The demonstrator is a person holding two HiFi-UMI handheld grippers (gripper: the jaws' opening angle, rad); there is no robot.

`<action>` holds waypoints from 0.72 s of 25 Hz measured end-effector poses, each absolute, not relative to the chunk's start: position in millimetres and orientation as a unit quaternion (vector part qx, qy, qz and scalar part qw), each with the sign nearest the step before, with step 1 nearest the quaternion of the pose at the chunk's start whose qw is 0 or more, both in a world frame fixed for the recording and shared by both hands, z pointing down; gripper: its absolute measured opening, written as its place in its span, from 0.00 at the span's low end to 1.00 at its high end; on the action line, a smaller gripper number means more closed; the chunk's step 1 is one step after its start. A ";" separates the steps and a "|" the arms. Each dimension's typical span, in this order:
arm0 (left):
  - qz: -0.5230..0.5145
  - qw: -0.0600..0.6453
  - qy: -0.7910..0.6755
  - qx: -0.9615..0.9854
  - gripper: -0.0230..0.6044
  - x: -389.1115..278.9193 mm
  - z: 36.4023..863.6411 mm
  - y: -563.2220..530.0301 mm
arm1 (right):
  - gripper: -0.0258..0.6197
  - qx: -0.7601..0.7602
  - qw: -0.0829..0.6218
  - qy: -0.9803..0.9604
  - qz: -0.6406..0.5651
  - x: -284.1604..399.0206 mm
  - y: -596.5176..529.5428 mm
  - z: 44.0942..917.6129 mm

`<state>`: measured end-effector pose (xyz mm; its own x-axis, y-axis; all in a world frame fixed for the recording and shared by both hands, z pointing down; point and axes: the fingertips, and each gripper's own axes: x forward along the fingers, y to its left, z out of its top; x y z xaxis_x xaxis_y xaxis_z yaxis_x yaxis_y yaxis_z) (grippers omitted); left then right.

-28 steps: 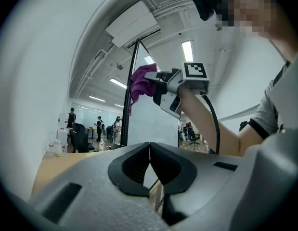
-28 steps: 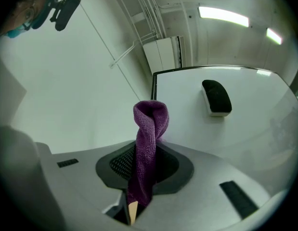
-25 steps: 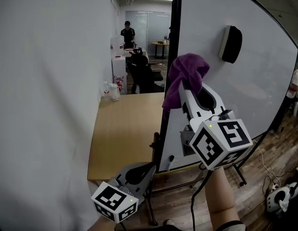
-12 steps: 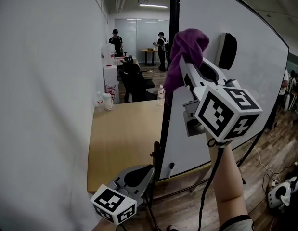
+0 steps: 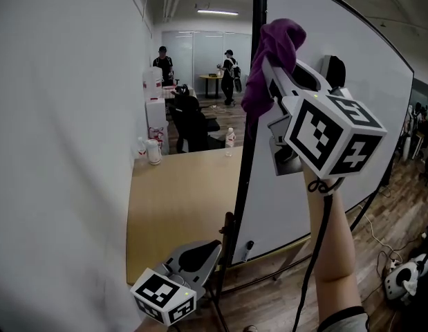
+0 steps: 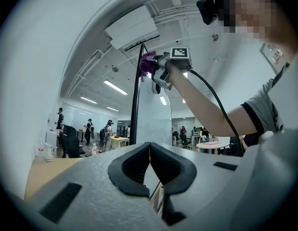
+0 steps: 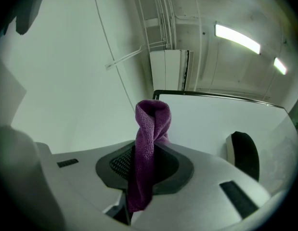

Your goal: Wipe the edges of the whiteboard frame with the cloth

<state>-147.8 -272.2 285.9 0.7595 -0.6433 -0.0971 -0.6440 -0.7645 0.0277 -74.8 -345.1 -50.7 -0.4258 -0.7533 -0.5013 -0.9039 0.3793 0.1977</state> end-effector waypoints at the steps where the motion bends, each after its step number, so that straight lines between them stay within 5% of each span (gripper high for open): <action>1: 0.051 0.003 0.341 -0.939 0.07 -147.6 286.2 -272.1 | 0.15 -0.513 0.162 0.811 0.231 -76.3 -345.6 -50.4; 18: 0.052 -0.011 0.323 -0.945 0.07 -144.1 293.9 -267.4 | 0.14 -0.527 0.143 0.808 0.223 -81.5 -349.3 -20.9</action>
